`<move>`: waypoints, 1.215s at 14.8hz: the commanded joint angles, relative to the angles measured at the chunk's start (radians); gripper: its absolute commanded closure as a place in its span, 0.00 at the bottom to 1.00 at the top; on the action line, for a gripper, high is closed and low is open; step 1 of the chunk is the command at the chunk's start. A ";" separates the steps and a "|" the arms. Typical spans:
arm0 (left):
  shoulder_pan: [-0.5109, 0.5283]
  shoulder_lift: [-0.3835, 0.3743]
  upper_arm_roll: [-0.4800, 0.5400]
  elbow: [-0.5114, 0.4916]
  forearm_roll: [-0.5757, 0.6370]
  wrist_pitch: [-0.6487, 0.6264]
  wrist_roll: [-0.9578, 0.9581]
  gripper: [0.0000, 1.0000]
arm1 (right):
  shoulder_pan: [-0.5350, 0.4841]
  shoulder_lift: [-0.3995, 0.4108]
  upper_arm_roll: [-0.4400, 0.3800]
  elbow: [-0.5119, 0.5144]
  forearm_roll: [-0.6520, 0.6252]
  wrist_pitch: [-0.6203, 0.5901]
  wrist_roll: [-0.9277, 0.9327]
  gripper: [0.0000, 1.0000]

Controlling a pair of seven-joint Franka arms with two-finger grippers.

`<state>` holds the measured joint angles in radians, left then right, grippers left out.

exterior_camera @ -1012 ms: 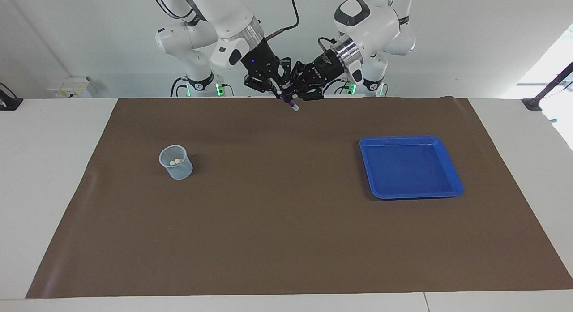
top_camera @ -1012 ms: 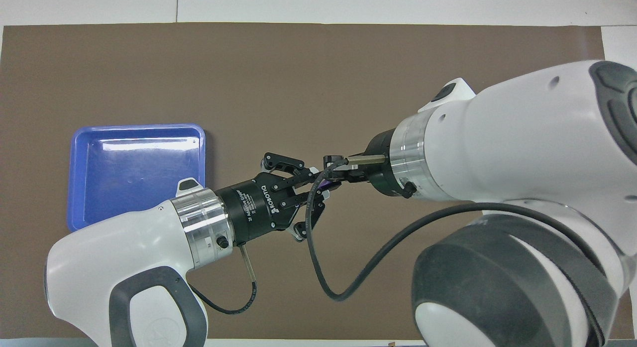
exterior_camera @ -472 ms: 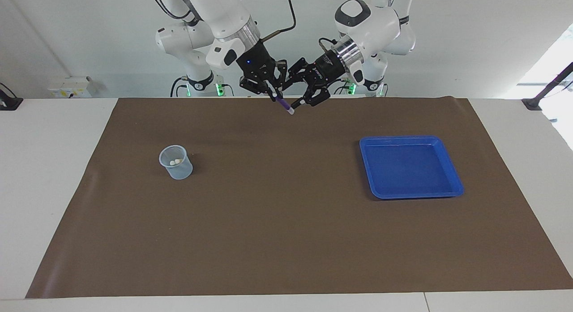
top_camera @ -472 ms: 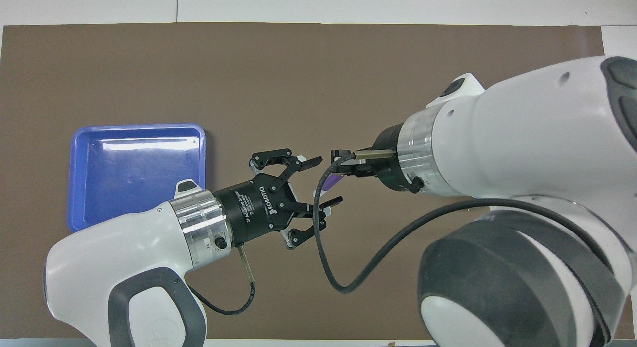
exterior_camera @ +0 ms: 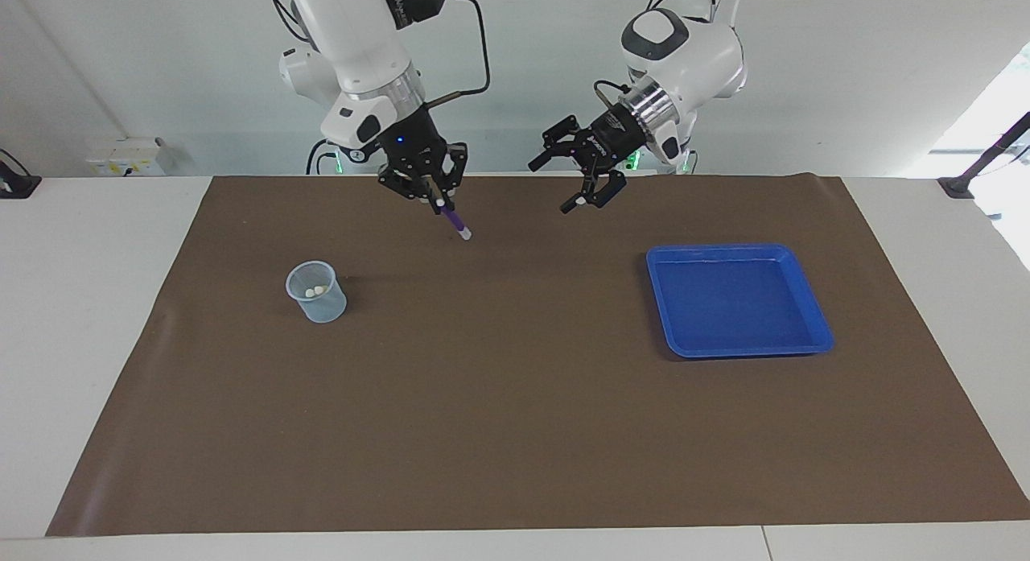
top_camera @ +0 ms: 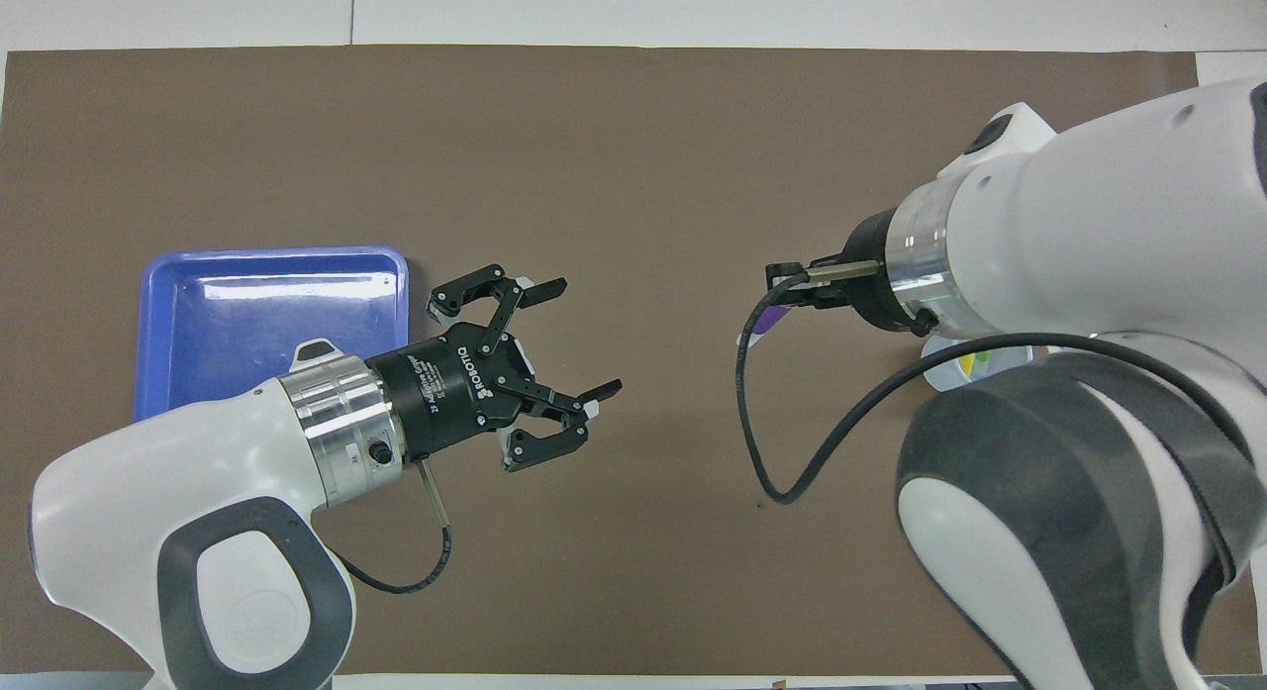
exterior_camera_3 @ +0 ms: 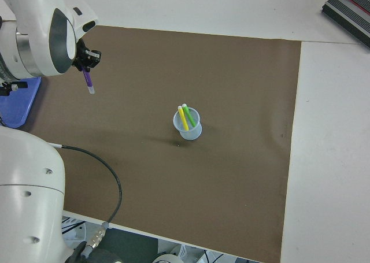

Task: Transfer and insert pens with both arms
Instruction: 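Move the purple pen over the cup while the left gripper withdraws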

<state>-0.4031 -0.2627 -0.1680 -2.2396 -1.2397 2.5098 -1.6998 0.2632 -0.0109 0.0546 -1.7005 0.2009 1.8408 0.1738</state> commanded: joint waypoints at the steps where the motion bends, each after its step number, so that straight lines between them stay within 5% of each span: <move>1: 0.102 -0.035 0.002 -0.017 0.187 -0.179 0.018 0.00 | -0.085 -0.072 0.010 -0.114 -0.078 0.003 -0.155 1.00; 10: 0.280 0.022 0.002 0.113 0.739 -0.440 0.265 0.00 | -0.222 -0.207 0.010 -0.404 -0.268 0.062 -0.399 1.00; 18: 0.351 0.059 0.041 0.196 0.860 -0.566 0.678 0.00 | -0.281 -0.187 0.008 -0.479 -0.265 0.236 -0.471 1.00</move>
<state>-0.0680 -0.2297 -0.1506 -2.1087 -0.4468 2.0283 -1.1412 0.0102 -0.1868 0.0526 -2.1396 -0.0545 2.0283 -0.2801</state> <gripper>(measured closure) 0.000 0.824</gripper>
